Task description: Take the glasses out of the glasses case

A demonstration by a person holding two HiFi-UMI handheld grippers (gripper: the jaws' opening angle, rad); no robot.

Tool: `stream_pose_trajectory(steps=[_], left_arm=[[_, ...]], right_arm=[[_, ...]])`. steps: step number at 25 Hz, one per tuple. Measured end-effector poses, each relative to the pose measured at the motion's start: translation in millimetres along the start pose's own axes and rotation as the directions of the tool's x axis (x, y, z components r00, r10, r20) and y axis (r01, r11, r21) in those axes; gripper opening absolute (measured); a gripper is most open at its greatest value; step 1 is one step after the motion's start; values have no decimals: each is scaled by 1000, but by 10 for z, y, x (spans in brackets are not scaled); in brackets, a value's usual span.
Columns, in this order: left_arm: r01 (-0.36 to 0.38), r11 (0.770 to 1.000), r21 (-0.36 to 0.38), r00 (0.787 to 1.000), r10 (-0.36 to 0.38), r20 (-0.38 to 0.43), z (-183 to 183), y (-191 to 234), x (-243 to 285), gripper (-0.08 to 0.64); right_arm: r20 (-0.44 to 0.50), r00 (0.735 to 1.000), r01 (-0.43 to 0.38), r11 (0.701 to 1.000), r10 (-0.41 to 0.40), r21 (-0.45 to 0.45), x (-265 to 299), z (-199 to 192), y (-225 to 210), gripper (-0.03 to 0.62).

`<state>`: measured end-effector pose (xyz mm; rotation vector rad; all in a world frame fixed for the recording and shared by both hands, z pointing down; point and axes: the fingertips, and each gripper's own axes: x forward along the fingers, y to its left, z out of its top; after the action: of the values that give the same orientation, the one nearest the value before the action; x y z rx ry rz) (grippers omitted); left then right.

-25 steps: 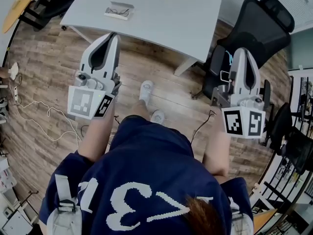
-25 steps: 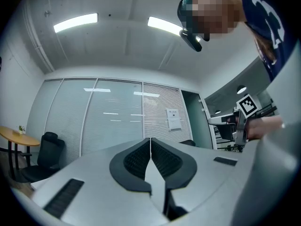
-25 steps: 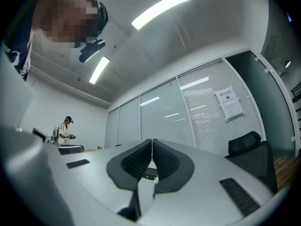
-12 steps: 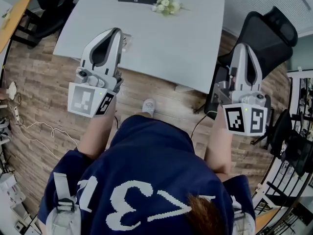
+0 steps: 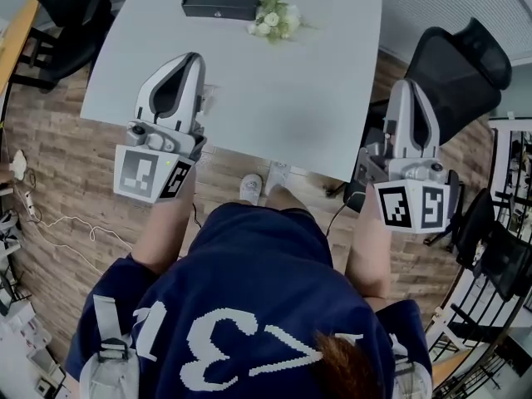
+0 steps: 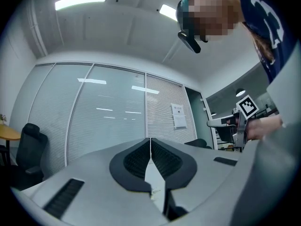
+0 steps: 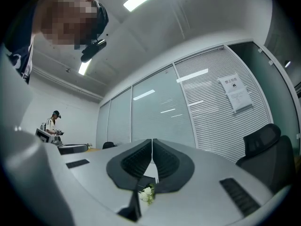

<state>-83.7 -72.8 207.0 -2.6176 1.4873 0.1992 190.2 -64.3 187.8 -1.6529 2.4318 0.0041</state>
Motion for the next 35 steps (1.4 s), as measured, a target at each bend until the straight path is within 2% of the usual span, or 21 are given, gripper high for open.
stream_pose_trajectory(steps=[8, 12, 15, 19, 24, 27, 30, 33, 35], left_arm=[[-82, 995, 49, 996, 80, 49, 276, 22, 178, 20], [-113, 992, 49, 992, 109, 67, 298, 78, 161, 20], [-119, 992, 43, 992, 117, 53, 242, 86, 191, 20], [-95, 989, 110, 995, 93, 22, 160, -24, 494, 20], [-93, 993, 78, 996, 92, 24, 93, -3, 730, 20], [-131, 988, 83, 991, 128, 32, 137, 100, 573, 20], [-192, 975, 113, 981, 190, 28, 238, 226, 282, 20], [-261, 956, 130, 965, 262, 12, 199, 494, 116, 20], [-319, 938, 133, 947, 321, 1, 127, 727, -43, 20]], right_arm=[[72, 994, -84, 996, 84, -8, 273, 329, -122, 27], [115, 987, -113, 993, 110, 21, 349, 399, -72, 28], [112, 988, -111, 993, 108, 24, 393, 367, -90, 28], [97, 991, -95, 994, 89, 55, 512, 292, -365, 28], [51, 994, -102, 994, 101, 24, 680, 174, -468, 28], [38, 988, -152, 988, 151, 19, 765, 171, -257, 27], [29, 970, -241, 970, 240, 27, 875, 173, 101, 26], [6, 941, -337, 940, 337, 52, 1180, -4, 444, 26], [-8, 912, -410, 909, 411, 72, 1414, -153, 733, 26]])
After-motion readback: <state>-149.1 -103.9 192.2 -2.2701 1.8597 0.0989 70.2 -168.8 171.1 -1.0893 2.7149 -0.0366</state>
